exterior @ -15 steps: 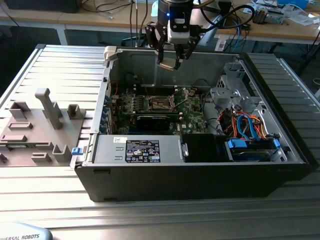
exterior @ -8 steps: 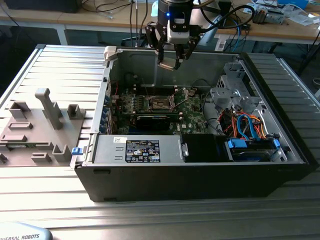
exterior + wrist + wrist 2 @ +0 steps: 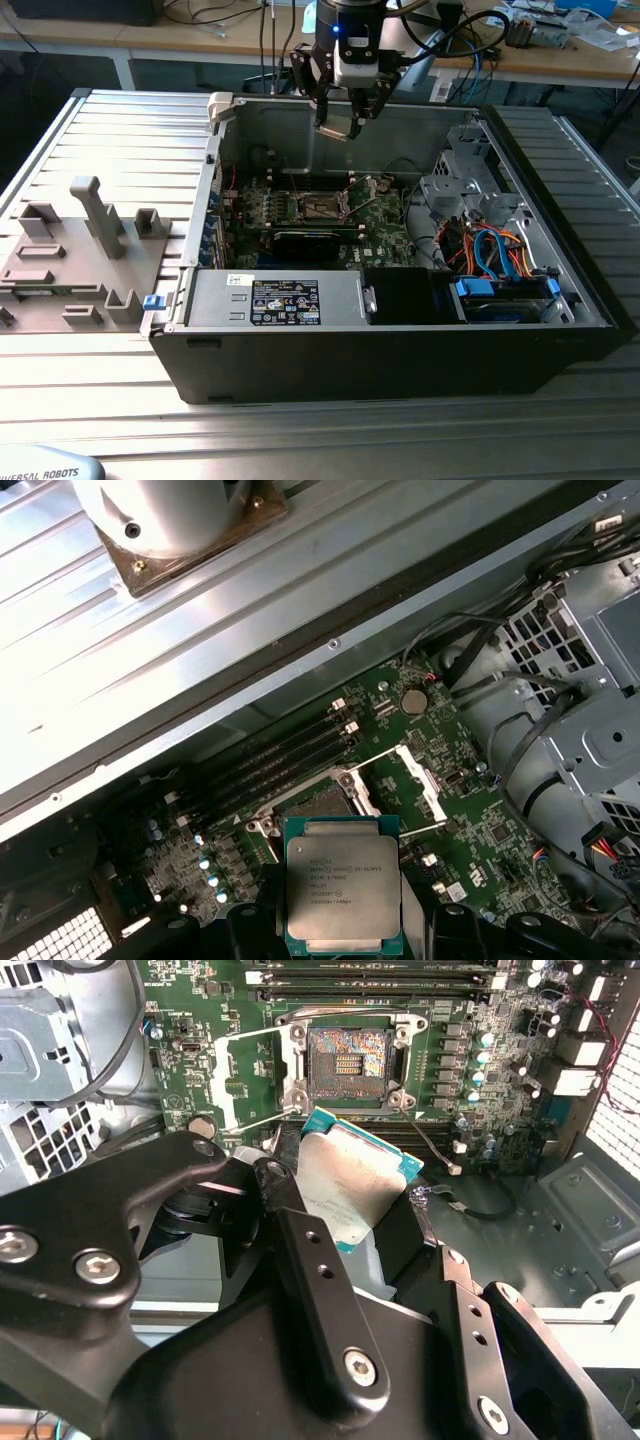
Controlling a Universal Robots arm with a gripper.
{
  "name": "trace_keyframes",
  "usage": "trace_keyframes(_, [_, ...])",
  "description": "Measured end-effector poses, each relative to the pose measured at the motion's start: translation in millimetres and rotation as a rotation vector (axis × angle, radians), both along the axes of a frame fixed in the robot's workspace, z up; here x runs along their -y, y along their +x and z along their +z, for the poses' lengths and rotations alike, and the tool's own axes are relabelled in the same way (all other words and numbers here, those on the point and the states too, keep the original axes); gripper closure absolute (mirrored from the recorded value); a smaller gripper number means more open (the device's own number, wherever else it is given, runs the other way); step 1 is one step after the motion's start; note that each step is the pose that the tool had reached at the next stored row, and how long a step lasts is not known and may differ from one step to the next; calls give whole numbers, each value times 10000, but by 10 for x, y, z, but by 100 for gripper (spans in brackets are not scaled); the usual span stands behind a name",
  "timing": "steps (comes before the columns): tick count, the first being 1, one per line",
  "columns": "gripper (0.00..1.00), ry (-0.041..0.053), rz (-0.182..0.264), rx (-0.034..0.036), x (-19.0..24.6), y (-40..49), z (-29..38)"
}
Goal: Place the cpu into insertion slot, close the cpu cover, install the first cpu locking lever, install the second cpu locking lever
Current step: 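Place the cpu into insertion slot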
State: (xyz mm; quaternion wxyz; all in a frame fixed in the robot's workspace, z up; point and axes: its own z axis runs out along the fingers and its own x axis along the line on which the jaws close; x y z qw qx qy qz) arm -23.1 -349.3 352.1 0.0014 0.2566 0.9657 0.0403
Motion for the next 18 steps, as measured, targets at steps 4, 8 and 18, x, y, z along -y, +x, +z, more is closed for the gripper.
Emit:
trace_keyframes(4, [46, 0, -37, 0, 0, 0, 0])
trace_keyframes(8, [46, 0, -79, 0, 0, 0, 0])
trace_keyframes(18, [46, 0, -165, 0, 0, 0, 0])
